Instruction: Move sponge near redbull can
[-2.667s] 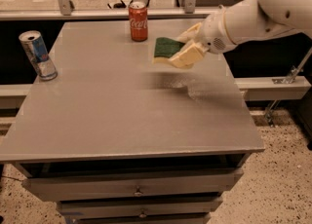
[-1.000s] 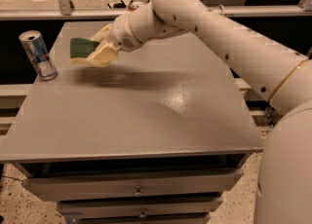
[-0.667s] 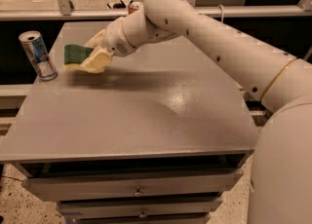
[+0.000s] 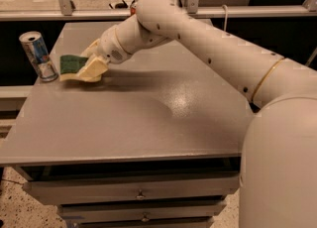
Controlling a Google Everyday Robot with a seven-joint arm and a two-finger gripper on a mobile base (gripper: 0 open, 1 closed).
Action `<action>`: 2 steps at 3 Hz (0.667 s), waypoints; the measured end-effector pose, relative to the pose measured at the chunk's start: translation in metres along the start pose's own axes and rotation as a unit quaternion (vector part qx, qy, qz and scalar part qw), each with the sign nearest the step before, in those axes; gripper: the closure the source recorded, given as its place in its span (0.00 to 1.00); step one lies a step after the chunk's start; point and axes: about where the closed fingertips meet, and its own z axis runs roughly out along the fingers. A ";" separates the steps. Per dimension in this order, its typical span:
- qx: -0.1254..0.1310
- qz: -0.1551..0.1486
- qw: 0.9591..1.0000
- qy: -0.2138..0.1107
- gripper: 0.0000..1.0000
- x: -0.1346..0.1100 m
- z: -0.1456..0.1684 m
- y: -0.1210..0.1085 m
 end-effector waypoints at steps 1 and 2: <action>-0.007 0.003 1.000 0.004 0.36 0.002 0.010 0.001; -0.007 0.006 1.000 0.010 0.12 0.006 0.014 -0.003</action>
Offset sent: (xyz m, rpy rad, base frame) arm 0.0135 0.0059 -0.0155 -0.0345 0.0181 -0.0137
